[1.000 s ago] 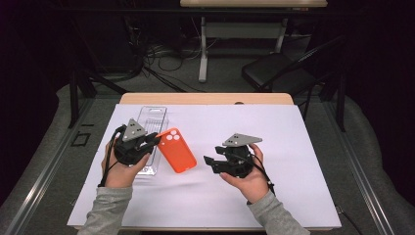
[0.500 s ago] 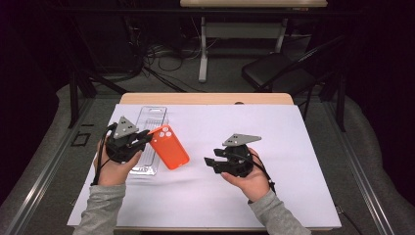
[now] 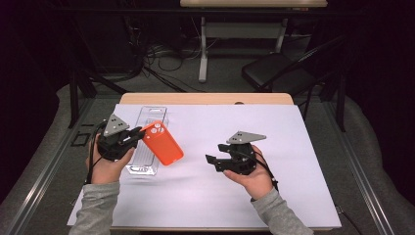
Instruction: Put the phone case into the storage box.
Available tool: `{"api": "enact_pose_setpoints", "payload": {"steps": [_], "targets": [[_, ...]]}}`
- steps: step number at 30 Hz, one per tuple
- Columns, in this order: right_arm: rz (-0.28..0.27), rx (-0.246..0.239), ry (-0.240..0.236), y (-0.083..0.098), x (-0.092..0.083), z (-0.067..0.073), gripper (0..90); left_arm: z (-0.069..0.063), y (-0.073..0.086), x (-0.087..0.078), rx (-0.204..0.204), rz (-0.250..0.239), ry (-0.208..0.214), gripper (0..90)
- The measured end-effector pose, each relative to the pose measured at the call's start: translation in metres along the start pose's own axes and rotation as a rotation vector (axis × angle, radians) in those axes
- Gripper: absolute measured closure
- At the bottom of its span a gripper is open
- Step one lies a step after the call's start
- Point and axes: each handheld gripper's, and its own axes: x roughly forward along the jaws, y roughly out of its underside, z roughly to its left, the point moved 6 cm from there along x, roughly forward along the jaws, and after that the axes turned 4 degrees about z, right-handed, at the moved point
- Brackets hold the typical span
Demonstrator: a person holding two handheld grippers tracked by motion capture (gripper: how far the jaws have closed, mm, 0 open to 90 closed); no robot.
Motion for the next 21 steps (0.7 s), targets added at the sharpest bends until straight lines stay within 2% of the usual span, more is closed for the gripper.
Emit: {"api": "enact_pose_setpoints", "payload": {"steps": [7, 16, 21], "targets": [[-0.001, 0.002, 0.018, 0.0, -0.001, -0.004, 32.9, 0.008, 0.001, 0.001, -0.013, 0.0, -0.001, 80.4], [0.011, -0.015, 0.053, 0.001, -0.004, -0.01, 24.0, 0.019, 0.002, -0.002, -0.052, -0.023, -0.009, 80.3], [0.007, -0.004, 0.066, 0.003, -0.007, -0.014, 21.3, 0.024, 0.002, -0.002, -0.057, -0.027, -0.019, 80.4]]}}
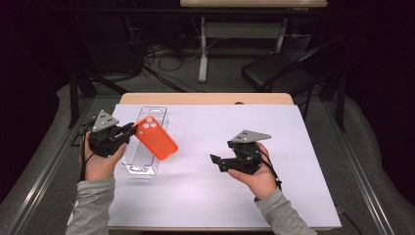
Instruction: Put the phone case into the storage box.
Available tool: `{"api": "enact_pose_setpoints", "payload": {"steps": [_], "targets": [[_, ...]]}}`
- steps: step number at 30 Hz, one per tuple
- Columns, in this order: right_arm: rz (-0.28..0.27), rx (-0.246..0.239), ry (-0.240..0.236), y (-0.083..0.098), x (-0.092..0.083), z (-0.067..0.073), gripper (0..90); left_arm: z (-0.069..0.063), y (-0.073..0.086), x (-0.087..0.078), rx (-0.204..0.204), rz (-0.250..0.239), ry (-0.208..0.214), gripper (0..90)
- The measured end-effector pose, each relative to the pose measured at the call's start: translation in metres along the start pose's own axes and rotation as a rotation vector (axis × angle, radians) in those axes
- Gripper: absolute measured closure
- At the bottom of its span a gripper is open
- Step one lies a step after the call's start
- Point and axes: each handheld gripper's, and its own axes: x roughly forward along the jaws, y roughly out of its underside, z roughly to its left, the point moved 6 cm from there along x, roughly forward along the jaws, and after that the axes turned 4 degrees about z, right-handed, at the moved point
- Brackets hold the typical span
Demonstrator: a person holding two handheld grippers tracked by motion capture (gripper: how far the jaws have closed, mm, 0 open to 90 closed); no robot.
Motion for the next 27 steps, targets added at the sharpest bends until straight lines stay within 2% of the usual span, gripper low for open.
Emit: {"api": "enact_pose_setpoints", "payload": {"steps": [8, 16, 27], "targets": [[-0.013, 0.027, 0.008, 0.0, -0.005, -0.003, 18.9, 0.001, 0.0, 0.004, -0.007, -0.004, 0.005, 80.3], [-0.023, 0.051, 0.021, -0.001, -0.009, -0.007, 15.3, 0.001, 0.002, 0.006, 0.003, 0.004, 0.003, 80.3], [-0.023, 0.068, 0.038, -0.001, -0.013, -0.009, 14.2, 0.0, 0.001, 0.007, -0.015, -0.026, 0.008, 80.2]]}}
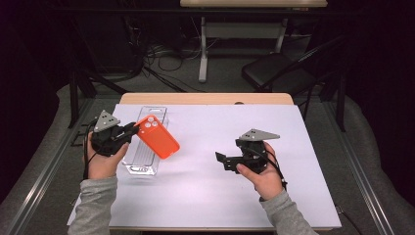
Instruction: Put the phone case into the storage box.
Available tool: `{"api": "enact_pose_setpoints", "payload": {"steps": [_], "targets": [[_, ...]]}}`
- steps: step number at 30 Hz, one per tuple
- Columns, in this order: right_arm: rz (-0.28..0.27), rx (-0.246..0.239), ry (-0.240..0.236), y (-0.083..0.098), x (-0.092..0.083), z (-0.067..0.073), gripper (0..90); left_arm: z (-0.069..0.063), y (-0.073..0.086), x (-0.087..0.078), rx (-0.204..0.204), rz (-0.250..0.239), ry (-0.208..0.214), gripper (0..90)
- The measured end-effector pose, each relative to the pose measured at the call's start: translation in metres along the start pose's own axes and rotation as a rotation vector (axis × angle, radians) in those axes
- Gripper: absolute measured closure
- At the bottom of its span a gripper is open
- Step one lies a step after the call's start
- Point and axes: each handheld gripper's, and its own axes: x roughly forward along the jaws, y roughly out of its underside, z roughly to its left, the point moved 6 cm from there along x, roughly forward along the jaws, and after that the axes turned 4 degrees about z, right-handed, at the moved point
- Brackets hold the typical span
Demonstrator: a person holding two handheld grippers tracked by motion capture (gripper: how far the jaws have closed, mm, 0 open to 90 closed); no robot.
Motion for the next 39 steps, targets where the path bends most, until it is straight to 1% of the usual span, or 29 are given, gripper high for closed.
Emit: {"api": "enact_pose_setpoints", "payload": {"steps": [2, 3, 4, 6, 8, 10, 11, 13, 17, 21, 26, 28, 33, 37, 39], "targets": [[0.0, -0.002, 0.004, 0.0, 0.001, -0.001, 13.9, 0.0, -0.001, 0.0, 0.002, -0.001, 0.002, 80.2], [0.003, -0.002, 0.007, 0.001, 0.001, -0.001, 13.6, -0.002, -0.002, 0.001, -0.005, -0.007, 0.011, 80.2], [0.002, 0.002, 0.007, 0.001, 0.001, 0.0, 12.9, -0.002, -0.003, 0.001, -0.005, -0.009, 0.024, 80.2], [0.006, 0.001, 0.004, 0.001, 0.002, 0.0, 11.0, -0.006, -0.007, 0.002, -0.013, -0.015, 0.065, 80.1], [0.011, -0.016, 0.002, 0.002, 0.002, 0.0, 8.5, -0.009, -0.012, 0.005, -0.008, -0.017, 0.088, 80.1], [0.018, -0.023, -0.004, 0.003, 0.002, 0.001, 6.4, -0.012, -0.016, 0.009, 0.012, 0.002, 0.093, 80.1], [0.018, -0.025, -0.007, 0.003, 0.002, 0.002, 6.0, -0.014, -0.017, 0.013, 0.028, 0.02, 0.093, 80.1], [0.014, -0.03, -0.009, 0.002, 0.002, 0.001, 6.0, -0.015, -0.02, 0.018, 0.043, 0.044, 0.099, 80.1], [0.009, -0.022, -0.007, 0.002, 0.0, 0.0, 6.0, -0.017, -0.023, 0.028, 0.072, 0.089, 0.107, 80.1], [0.011, -0.01, -0.002, 0.002, -0.001, -0.002, 6.0, -0.014, -0.025, 0.036, 0.091, 0.135, 0.111, 80.1], [0.012, -0.008, -0.001, 0.002, -0.002, -0.003, 6.1, -0.009, -0.028, 0.04, 0.094, 0.157, 0.125, 80.1], [0.012, -0.008, -0.001, 0.002, -0.002, -0.003, 6.1, -0.005, -0.03, 0.042, 0.096, 0.167, 0.119, 80.1], [0.013, -0.012, -0.002, 0.003, -0.001, -0.002, 6.1, 0.008, -0.036, 0.046, 0.128, 0.194, 0.07, 80.1], [0.014, -0.01, -0.001, 0.003, -0.001, -0.003, 6.0, 0.017, -0.039, 0.049, 0.134, 0.203, 0.044, 80.1], [0.014, -0.011, -0.001, 0.003, -0.001, -0.003, 6.1, 0.022, -0.042, 0.05, 0.136, 0.195, 0.036, 80.1]]}}
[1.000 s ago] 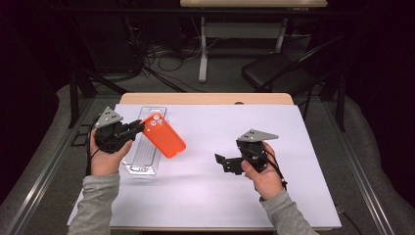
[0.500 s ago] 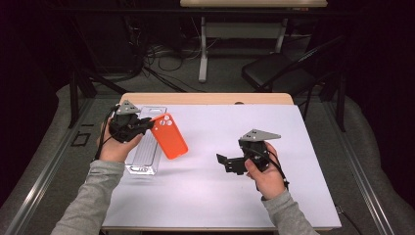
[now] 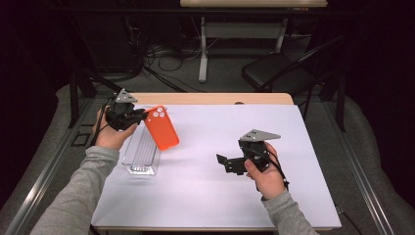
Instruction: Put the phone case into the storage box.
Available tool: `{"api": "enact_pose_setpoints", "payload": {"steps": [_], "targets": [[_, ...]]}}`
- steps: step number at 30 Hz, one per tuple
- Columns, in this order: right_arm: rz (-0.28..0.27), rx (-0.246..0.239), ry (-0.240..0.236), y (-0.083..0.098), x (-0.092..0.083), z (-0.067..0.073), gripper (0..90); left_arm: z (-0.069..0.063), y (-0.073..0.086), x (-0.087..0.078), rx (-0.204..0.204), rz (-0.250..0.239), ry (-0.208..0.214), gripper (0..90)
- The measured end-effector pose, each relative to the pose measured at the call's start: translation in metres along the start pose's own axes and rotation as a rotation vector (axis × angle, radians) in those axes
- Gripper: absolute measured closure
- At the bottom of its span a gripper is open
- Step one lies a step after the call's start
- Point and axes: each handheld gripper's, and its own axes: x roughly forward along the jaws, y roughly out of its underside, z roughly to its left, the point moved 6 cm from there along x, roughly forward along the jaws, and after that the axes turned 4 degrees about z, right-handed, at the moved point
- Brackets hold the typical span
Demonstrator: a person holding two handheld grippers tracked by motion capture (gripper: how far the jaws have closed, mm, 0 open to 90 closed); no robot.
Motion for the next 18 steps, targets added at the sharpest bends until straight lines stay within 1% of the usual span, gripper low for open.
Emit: {"api": "enact_pose_setpoints", "payload": {"steps": [1, 2, 7, 9, 10, 15, 18], "targets": [[0.004, -0.001, 0.0, 0.0, 0.0, 0.0, 6.1, 0.002, -0.001, 0.0, -0.006, -0.006, -0.002, 80.1], [0.004, 0.0, 0.001, 0.0, 0.0, 0.0, 6.1, 0.006, -0.002, 0.0, -0.006, 0.0, -0.006, 80.1], [0.001, 0.0, 0.004, 0.0, 0.0, -0.002, 6.1, 0.015, -0.009, -0.002, -0.018, -0.014, -0.012, 80.0], [0.001, 0.001, 0.005, 0.0, 0.0, -0.002, 6.0, 0.019, -0.012, -0.003, -0.015, -0.024, -0.02, 80.1], [0.006, 0.0, 0.005, 0.001, 0.0, -0.002, 6.0, 0.02, -0.013, -0.003, -0.016, -0.023, -0.023, 80.0], [0.009, -0.001, 0.006, 0.001, 0.0, -0.002, 6.1, 0.027, -0.018, -0.006, 0.01, -0.014, -0.05, 80.1], [0.009, 0.0, 0.007, 0.001, 0.0, -0.002, 6.1, 0.033, -0.019, -0.006, 0.01, -0.008, -0.065, 80.1]]}}
